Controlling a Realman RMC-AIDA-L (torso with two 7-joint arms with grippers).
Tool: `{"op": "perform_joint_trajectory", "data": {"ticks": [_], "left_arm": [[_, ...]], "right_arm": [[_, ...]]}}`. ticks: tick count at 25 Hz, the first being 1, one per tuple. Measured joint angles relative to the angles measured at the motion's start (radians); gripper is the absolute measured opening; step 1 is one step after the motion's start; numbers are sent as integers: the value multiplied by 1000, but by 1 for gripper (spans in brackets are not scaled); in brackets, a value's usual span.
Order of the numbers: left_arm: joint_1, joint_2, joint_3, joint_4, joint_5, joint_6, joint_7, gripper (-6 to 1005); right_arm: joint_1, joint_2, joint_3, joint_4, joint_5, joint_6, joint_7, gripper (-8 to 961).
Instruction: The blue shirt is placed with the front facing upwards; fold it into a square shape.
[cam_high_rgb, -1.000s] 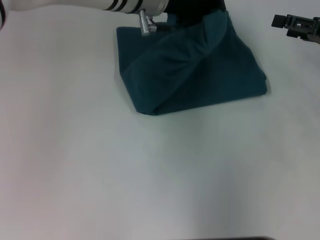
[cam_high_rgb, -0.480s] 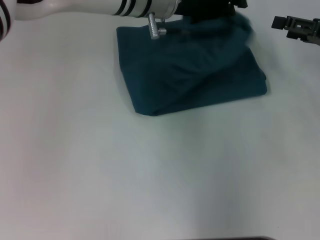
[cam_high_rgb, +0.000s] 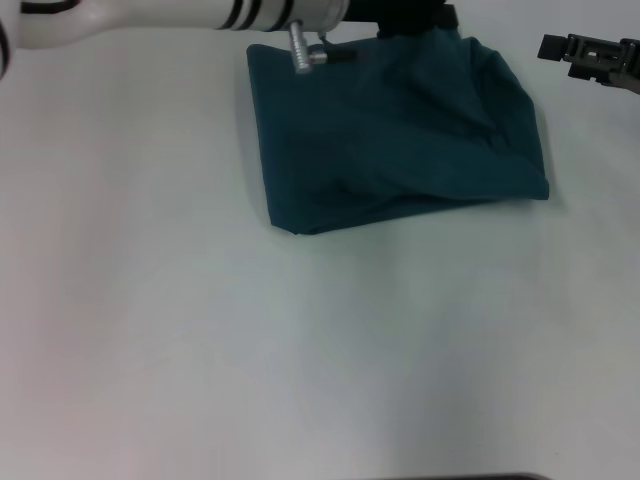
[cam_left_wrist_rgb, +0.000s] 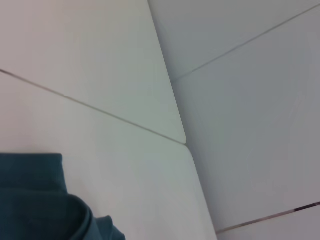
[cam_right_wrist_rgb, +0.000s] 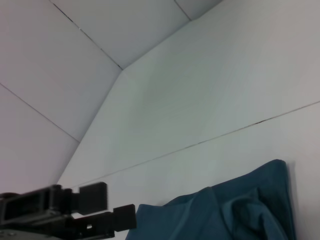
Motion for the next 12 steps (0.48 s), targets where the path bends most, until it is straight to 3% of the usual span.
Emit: {"op": "perform_joint_trajectory", "data": {"ticks": [1,3,7,12], "left_arm": [[12,3,-1,-13,-2,11,3,437],[55,9,-3,-63,3,42,3,674],[184,37,-7,-204,9,139,2,805],[349,102,-13,-326,6,332,87,917]], "right_arm": [[1,0,0,0,0,1,0,945],[1,0,0,0,0,1,1,945],[-2,-7,0,0,-1,2,4,944],[3,-22,0,0,-38,1,5,944]]}}
